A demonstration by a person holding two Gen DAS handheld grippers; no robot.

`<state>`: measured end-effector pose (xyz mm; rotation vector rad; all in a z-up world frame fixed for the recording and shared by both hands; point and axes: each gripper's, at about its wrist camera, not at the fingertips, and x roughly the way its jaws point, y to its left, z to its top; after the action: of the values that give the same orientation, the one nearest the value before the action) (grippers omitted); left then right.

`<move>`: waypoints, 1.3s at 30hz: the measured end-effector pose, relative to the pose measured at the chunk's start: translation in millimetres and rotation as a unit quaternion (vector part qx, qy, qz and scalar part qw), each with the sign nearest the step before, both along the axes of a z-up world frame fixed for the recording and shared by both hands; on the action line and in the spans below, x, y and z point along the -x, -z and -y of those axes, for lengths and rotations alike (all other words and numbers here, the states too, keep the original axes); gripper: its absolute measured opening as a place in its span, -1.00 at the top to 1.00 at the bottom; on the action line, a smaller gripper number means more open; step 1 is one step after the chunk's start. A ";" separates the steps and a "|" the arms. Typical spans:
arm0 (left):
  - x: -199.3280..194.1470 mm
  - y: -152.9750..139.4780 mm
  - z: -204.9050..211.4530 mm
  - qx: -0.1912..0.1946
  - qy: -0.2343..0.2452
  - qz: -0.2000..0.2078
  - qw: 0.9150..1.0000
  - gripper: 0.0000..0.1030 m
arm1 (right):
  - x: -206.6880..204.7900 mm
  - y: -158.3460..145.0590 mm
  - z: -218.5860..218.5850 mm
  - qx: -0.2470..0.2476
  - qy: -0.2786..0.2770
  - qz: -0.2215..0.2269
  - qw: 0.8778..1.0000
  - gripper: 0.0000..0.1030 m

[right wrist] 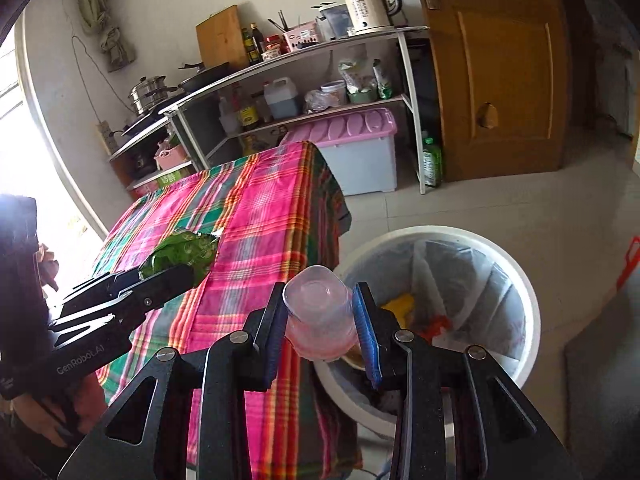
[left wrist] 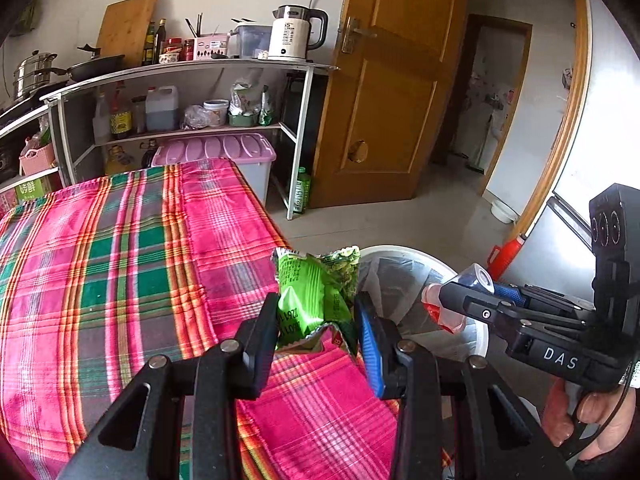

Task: Collect trash
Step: 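Carry the green wrapper and clear cup over the white bin with both tools, then lower both tools into the bin and open them to drop the items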

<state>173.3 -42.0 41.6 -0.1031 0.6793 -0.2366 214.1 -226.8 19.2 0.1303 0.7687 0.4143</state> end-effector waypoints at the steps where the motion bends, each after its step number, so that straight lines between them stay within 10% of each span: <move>1: -2.7 1.4 5.3 0.000 0.005 -0.001 1.000 0.24 | -0.9 1.1 5.4 -0.001 0.006 -0.001 1.000 0.34; 39: -66.6 63.1 92.0 0.006 0.085 -0.109 0.990 -0.08 | -30.4 54.1 80.4 0.001 0.095 -0.061 0.994 0.21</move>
<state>239.9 -134.0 -21.6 -0.0833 0.9054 -0.3963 244.5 -307.2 -34.8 0.2275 0.8690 0.2262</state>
